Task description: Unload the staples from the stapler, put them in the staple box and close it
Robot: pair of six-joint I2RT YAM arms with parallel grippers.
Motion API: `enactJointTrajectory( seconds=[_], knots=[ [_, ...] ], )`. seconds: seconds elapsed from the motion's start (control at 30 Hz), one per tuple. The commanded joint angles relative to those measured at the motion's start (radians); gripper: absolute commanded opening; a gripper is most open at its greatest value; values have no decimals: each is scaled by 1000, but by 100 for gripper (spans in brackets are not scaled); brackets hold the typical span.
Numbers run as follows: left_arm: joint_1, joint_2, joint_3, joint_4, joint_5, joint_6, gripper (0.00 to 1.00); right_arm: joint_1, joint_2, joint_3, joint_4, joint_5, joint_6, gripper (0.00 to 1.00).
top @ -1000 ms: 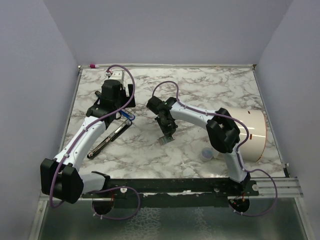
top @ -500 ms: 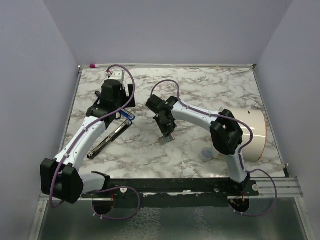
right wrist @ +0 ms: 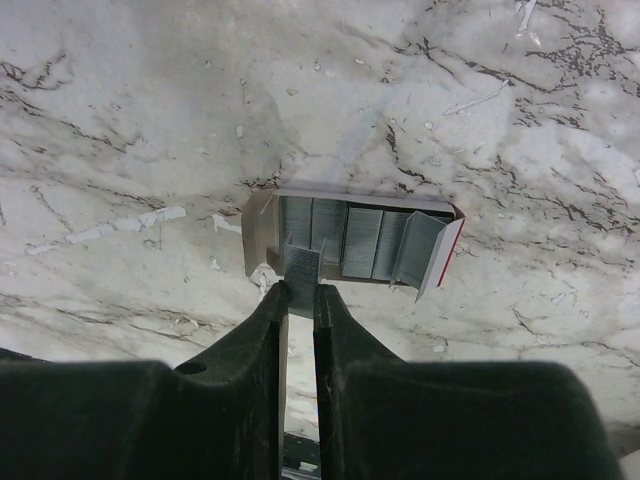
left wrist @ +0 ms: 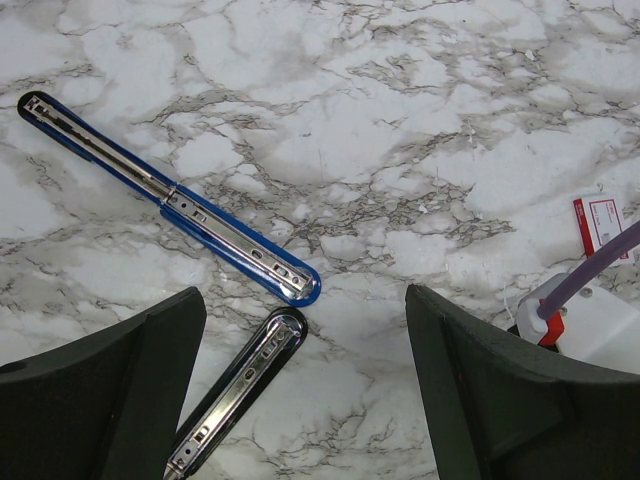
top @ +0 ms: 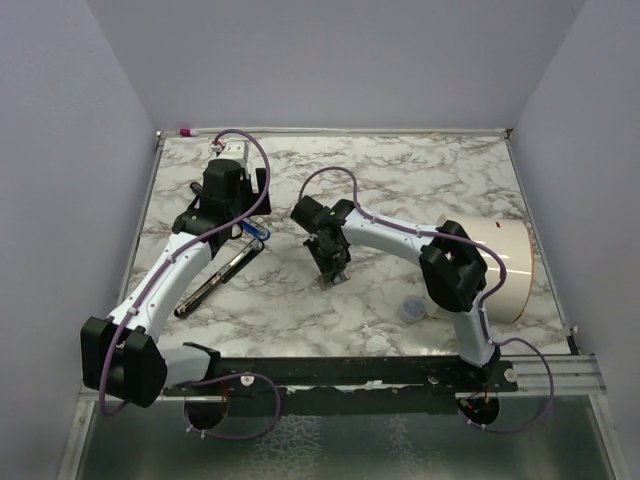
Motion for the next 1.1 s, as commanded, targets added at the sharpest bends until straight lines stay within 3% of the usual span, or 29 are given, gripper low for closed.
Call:
enactJointTrajectory(
  seconds=[0.0,0.73,1.07],
  knots=[
    [6,-5,23,15,26,-6,84,6,-3,-8,28,-7,14,12],
    [6,-5,21,14,28,-6,84,6,-8,-2,35,17,7,16],
    [6,-11,19,17,27,-5,84,-40,-62,-79,142,-75,13,20]
  ],
)
